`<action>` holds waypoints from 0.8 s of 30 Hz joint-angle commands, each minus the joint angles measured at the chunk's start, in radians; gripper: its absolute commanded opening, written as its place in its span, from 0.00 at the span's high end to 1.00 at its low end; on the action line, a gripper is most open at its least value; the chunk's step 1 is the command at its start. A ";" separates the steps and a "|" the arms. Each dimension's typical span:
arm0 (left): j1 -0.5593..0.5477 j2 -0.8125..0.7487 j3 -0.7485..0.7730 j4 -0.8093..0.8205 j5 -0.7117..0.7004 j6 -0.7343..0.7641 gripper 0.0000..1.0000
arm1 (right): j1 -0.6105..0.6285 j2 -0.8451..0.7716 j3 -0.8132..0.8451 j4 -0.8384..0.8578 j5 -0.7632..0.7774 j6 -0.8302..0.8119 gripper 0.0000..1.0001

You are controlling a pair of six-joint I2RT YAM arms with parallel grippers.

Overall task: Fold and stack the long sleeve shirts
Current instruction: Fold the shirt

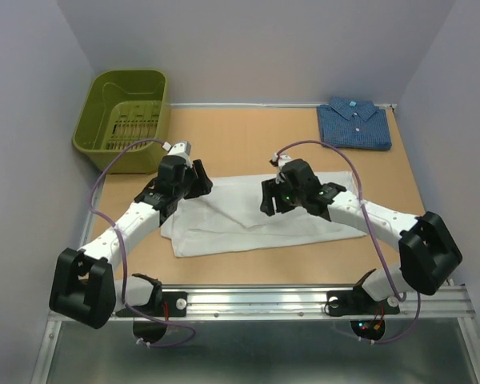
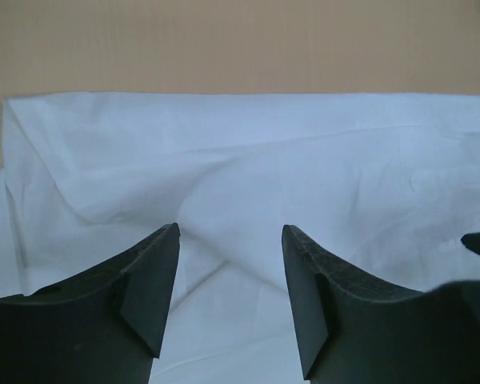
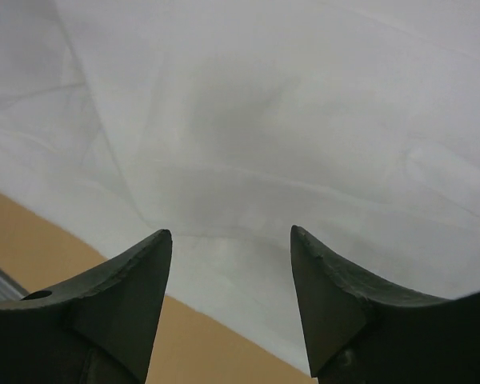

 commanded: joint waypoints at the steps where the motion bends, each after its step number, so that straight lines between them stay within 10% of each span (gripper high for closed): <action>1: -0.022 0.049 0.086 0.043 -0.022 -0.022 0.41 | 0.060 0.062 0.107 0.149 -0.219 -0.027 0.45; 24: 0.026 0.296 -0.073 0.132 -0.234 -0.270 0.81 | 0.110 0.273 -0.063 0.239 -0.208 0.010 0.69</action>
